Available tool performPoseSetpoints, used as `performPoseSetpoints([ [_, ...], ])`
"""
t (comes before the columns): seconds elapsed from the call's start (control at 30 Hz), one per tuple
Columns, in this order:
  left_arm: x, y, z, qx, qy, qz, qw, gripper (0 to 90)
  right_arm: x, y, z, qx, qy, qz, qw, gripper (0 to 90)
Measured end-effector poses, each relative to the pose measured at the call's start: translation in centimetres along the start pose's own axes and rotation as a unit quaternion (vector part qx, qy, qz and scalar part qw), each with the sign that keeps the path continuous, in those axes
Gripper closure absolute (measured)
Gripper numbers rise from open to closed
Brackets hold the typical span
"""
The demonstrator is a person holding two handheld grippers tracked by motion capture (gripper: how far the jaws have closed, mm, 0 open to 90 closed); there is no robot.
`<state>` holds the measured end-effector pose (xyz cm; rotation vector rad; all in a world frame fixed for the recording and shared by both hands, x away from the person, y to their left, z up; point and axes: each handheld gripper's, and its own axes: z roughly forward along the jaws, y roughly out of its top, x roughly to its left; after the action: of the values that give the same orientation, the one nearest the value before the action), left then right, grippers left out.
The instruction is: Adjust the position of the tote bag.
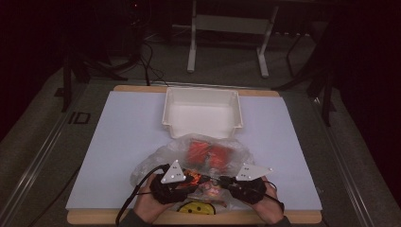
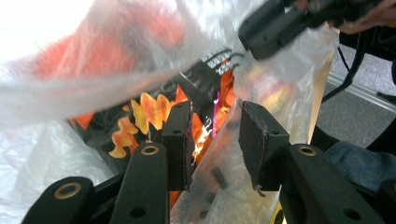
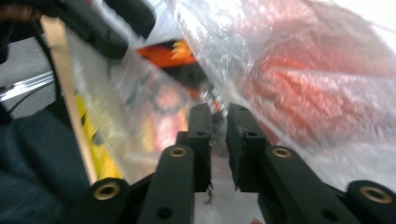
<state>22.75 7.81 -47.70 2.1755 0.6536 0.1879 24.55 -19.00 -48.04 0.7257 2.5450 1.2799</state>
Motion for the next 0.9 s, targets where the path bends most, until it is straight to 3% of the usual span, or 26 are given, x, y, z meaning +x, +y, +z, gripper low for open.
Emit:
performPoseSetpoints([
  [0.13, -0.3, 0.0, 0.8, 0.001, -0.026, 0.005, 0.9997, 79.0, -0.5, 0.6, 0.9, -0.007, -0.020, 0.017, 0.9996, 85.2],
  [0.3, -0.4, 0.0, 0.6, -0.004, -0.030, 0.004, 0.9995, 80.0, -0.6, 0.4, 1.6, 0.010, -0.018, 0.024, 0.9995, 77.6],
  [0.67, 1.1, -0.8, -1.1, -0.019, 0.025, -0.045, 0.9985, 65.8, 0.4, -1.5, 0.2, 0.041, 0.031, 0.025, 0.9984, 59.3],
  [0.9, 1.6, -2.2, -1.3, 0.003, 0.045, -0.054, 0.9975, 60.7, 0.8, -2.3, 0.0, 0.059, 0.051, 0.018, 0.9968, 53.3],
])
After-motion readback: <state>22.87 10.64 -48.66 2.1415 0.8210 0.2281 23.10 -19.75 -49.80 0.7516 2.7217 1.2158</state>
